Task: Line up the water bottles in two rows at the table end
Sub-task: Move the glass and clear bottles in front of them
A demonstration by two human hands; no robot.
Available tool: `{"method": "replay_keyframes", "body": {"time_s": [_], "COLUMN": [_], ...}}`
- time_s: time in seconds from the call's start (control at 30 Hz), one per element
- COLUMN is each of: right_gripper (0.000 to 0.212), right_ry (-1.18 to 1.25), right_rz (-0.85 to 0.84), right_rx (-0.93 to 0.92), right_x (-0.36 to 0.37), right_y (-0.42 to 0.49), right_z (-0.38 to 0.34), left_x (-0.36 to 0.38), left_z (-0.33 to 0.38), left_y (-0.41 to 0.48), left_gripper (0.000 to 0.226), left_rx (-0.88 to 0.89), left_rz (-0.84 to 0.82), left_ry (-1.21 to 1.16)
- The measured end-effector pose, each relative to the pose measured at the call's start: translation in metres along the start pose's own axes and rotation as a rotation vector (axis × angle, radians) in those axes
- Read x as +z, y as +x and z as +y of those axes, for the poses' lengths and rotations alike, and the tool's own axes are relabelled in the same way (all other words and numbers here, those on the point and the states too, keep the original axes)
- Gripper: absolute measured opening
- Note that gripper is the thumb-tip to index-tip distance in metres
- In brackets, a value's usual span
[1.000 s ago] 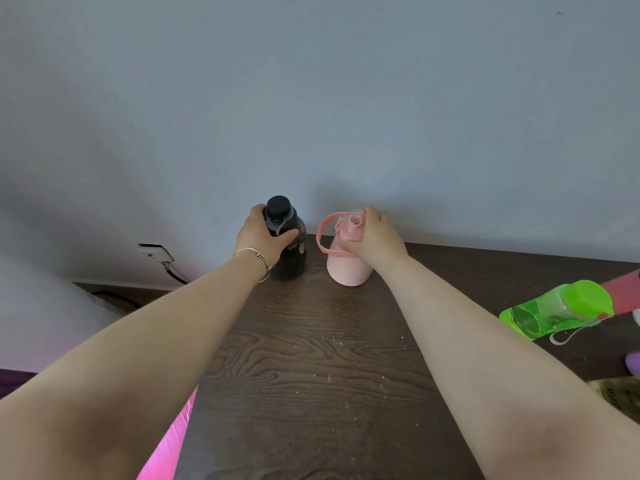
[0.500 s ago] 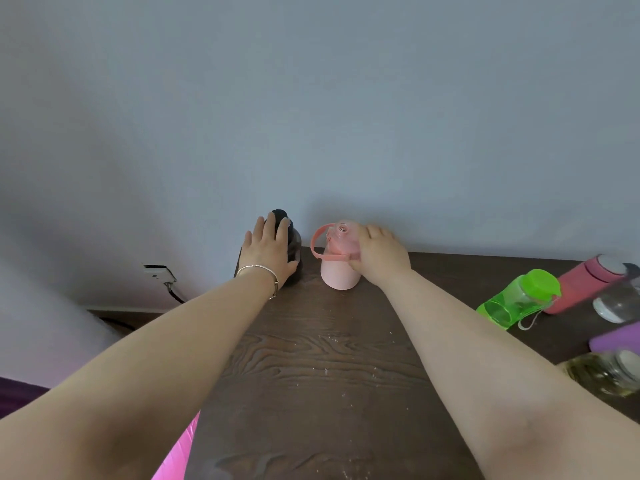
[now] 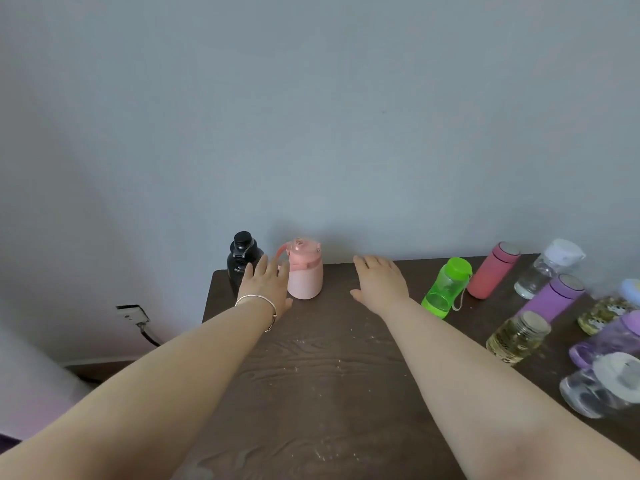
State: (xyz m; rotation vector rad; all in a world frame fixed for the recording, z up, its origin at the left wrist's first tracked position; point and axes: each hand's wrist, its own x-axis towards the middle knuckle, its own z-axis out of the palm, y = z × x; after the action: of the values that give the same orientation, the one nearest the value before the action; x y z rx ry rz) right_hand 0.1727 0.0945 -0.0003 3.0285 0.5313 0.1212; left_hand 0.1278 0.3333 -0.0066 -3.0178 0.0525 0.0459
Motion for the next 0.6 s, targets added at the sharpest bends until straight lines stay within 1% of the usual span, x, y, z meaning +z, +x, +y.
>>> {"method": "replay_keyframes", "body": {"time_s": [0.17,0.27,0.37,0.47,0.6], "right_gripper": [0.075,0.076,0.076,0.074,0.076], "right_ry": [-0.002,0.016,0.033,0.043,0.052], "right_rz": [0.020,0.004,-0.011,0.005,-0.005], "right_rx": [0.034,0.066,0.102,0.139,0.191], "right_x": [0.000,0.003,0.007,0.010,0.016], "right_y": [-0.031,-0.054,-0.084,-0.117,-0.160], "right_z": [0.044,0.082,0.128,0.179,0.241], "left_x": [-0.011,-0.015,-0.014,-0.014,-0.020], "left_z": [0.043,0.082,0.132,0.193,0.276], "left_y": [-0.003,-0.007,-0.011,-0.013,-0.013], "left_gripper": [0.077,0.082,0.079,0.083,0.084], "left_rx": [0.011,0.012,0.015,0.041,0.118], "left_rz": [0.012,0.009,-0.031,-0.076,-0.071], "left_ry": [-0.025,-0.026,-0.048,-0.058,-0.063]}}
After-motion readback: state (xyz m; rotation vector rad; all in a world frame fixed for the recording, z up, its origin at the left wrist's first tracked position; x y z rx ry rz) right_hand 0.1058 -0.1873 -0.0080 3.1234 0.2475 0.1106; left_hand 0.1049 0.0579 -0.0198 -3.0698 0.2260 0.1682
